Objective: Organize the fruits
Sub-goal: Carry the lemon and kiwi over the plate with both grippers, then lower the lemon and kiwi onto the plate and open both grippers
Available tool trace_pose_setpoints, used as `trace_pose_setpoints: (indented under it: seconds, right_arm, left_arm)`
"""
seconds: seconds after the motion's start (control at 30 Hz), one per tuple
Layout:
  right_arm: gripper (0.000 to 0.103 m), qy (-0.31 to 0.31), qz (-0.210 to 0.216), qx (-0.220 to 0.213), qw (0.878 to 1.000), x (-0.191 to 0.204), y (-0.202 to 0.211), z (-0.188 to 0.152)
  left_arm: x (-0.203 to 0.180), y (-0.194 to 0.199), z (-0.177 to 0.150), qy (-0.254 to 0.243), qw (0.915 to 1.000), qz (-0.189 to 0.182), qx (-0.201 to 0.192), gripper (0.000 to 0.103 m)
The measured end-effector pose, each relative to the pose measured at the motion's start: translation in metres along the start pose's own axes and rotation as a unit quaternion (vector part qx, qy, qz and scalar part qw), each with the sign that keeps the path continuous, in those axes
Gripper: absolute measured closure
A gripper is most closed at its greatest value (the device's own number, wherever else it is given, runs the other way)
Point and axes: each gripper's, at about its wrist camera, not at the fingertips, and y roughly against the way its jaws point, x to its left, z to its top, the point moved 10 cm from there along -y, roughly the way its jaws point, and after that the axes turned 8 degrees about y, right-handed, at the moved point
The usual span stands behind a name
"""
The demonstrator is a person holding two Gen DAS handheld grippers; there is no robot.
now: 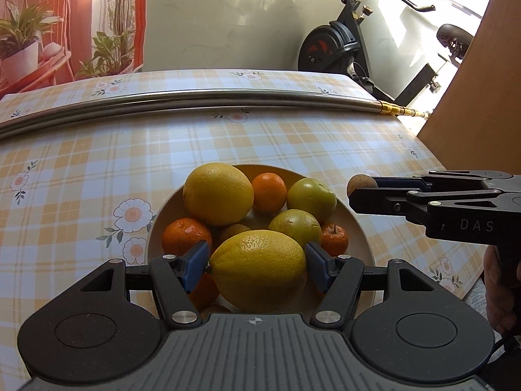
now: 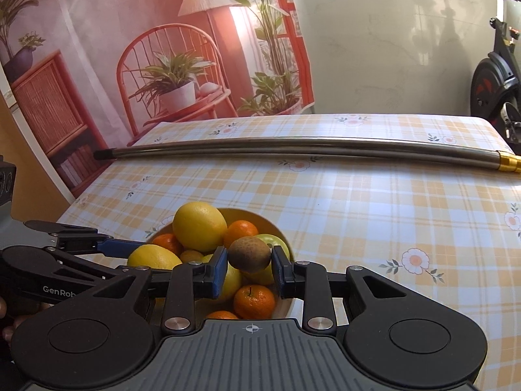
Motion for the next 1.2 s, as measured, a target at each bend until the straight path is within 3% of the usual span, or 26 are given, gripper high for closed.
trace_pose_setpoints:
  seconds: [0.37, 0.63, 1.2]
  right_arm:
    - [0.076, -0.004, 0.000, 0.001, 1.000, -0.001, 0.002, -0.006]
    - [0.076, -0.001, 0.003, 0.004, 1.000, 0.002, 0.003, -0.011]
    - [0.076, 0.041, 0.036, 0.033, 0.998, 0.040, -0.007, -0.023]
  left_arm:
    - [-0.003, 0.003, -0.004, -0.019, 0.9998, 0.007, -0.001, 0.036]
    - [0.002, 0.008, -0.002, 0.019, 0.9998, -0.006, -0.009, 0.038]
    - [0.024, 0.048, 0.017, 0.063, 0.9935, 0.031, -0.090, 0.036]
